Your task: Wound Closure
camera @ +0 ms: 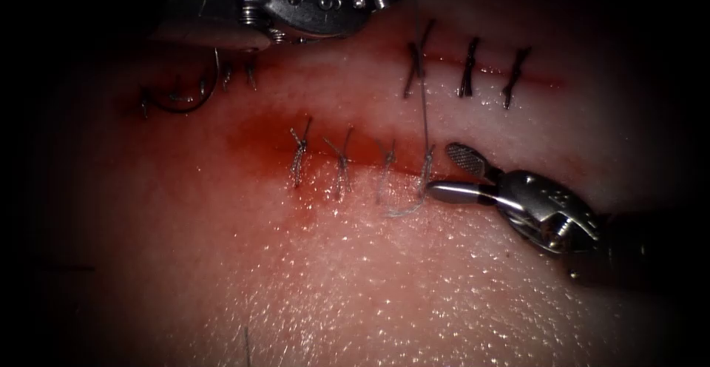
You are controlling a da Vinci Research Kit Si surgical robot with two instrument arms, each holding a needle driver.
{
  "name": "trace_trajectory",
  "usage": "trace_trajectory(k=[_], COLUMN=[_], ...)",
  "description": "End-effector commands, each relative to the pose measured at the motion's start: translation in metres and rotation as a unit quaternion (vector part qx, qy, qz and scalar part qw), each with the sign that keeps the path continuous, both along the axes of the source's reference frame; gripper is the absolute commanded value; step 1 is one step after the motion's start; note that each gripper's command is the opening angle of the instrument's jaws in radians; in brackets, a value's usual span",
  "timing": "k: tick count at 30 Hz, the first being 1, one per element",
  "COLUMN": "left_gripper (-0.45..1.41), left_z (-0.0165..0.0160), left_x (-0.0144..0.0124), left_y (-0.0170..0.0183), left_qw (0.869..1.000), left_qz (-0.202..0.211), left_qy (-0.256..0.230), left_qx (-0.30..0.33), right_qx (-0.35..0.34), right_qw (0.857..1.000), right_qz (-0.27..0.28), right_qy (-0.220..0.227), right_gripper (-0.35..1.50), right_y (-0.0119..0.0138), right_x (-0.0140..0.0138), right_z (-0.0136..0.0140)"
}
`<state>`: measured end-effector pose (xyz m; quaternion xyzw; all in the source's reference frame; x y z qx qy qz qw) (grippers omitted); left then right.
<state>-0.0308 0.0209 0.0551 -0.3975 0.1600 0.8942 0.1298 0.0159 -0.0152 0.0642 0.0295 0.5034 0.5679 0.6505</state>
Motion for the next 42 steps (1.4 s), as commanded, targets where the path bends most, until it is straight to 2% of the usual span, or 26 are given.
trace_trajectory(k=[1,3,7,14,30,35,36,37,38,39,40,42], left_gripper=[-0.45,-0.45,-0.45,-0.45,-0.45,-0.45,-0.45,-0.45,-0.45,-0.45,-0.45,-0.45], left_z=[0.0006,0.0006,0.0006,0.0002,-0.0005,-0.0010,-0.0011,-0.0012,-0.0013,-0.0014,-0.0015,-0.0018], left_x=[-0.0005,-0.0005,-0.0006,-0.0003,-0.0009,-0.0012,-0.0013,-0.0014,-0.0015,-0.0016,-0.0017,-0.0018], left_y=[-0.0001,-0.0002,-0.0003,-0.0010,-0.0017,-0.0022,-0.0022,-0.0023,-0.0024,-0.0026,-0.0027,-0.0029], left_qw=[1.000,1.000,1.000,1.000,1.000,1.000,1.000,1.000,1.000,1.000,1.000,1.000], left_qz=[0.000,0.000,0.000,0.002,0.001,0.004,0.005,0.006,0.006,0.007,0.007,0.007], left_qy=[0.001,0.001,0.002,0.002,0.008,0.007,0.005,0.003,0.003,0.001,0.001,0.001], left_qx=[0.000,0.000,0.000,0.000,-0.001,-0.003,-0.003,-0.004,-0.004,-0.004,-0.004,-0.004], right_qx=[-0.008,-0.014,-0.036,-0.057,-0.071,-0.070,-0.072,-0.072,-0.072,-0.072,-0.069,-0.065], right_qw=[1.000,1.000,0.998,0.996,0.994,0.994,0.993,0.993,0.993,0.993,0.993,0.993], right_qz=[-0.005,-0.004,-0.041,-0.056,-0.076,-0.076,-0.076,-0.076,-0.074,-0.071,-0.070,-0.058], right_qy=[-0.007,-0.011,-0.018,-0.037,-0.046,-0.047,-0.049,-0.049,-0.050,-0.054,-0.059,-0.074], right_gripper=[1.25,1.31,1.16,1.20,1.18,1.10,1.05,0.83,0.42,-0.10,-0.35,-0.35], right_y=[-0.0001,0.0002,0.0008,0.0022,0.0032,0.0037,0.0038,0.0039,0.0040,0.0040,0.0041,0.0044], right_x=[0.0008,0.0014,0.0030,0.0041,0.0065,0.0072,0.0072,0.0074,0.0074,0.0074,0.0075,0.0077], right_z=[0.0010,0.0014,0.0026,0.0041,0.0053,0.0055,0.0056,0.0057,0.0057,0.0058,0.0058,0.0060])
